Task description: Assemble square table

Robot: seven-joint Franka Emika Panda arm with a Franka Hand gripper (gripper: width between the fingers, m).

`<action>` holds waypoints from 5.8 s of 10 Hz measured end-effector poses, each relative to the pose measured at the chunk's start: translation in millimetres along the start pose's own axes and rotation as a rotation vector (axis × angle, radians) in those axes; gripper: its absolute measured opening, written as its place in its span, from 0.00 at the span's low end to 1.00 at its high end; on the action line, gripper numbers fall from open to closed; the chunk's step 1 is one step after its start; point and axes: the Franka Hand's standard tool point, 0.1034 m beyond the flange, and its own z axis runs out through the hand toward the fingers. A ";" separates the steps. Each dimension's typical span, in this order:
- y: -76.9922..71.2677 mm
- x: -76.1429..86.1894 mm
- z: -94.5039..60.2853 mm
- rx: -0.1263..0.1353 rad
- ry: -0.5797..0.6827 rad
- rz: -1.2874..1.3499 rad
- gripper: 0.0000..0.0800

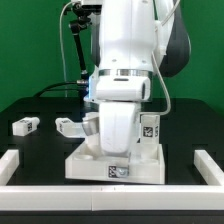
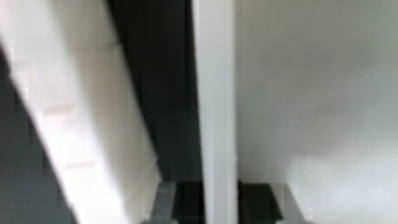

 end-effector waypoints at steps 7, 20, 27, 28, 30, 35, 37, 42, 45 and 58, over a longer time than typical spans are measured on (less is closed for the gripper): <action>16.1 41.6 -0.2 -0.010 0.030 -0.027 0.09; 14.1 75.9 7.8 -0.006 0.044 -0.019 0.79; 22.4 65.0 -8.4 -0.018 0.036 -0.006 0.81; 27.2 53.3 -27.0 -0.006 0.021 0.012 0.81; 39.7 33.0 -68.5 -0.012 0.001 0.052 0.81; 43.9 12.6 -85.0 -0.026 -0.007 0.406 0.81; 39.7 9.0 -85.4 -0.018 -0.010 0.528 0.81; -44.7 -56.5 -108.4 0.166 -0.141 0.885 0.81; -43.8 -52.4 -104.9 0.160 -0.126 0.956 0.81; -231.9 -119.0 -82.6 0.762 -0.863 0.726 0.81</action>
Offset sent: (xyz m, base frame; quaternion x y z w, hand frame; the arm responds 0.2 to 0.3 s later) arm 0.0000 0.0000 0.0000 0.0000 0.0000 0.0000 1.0000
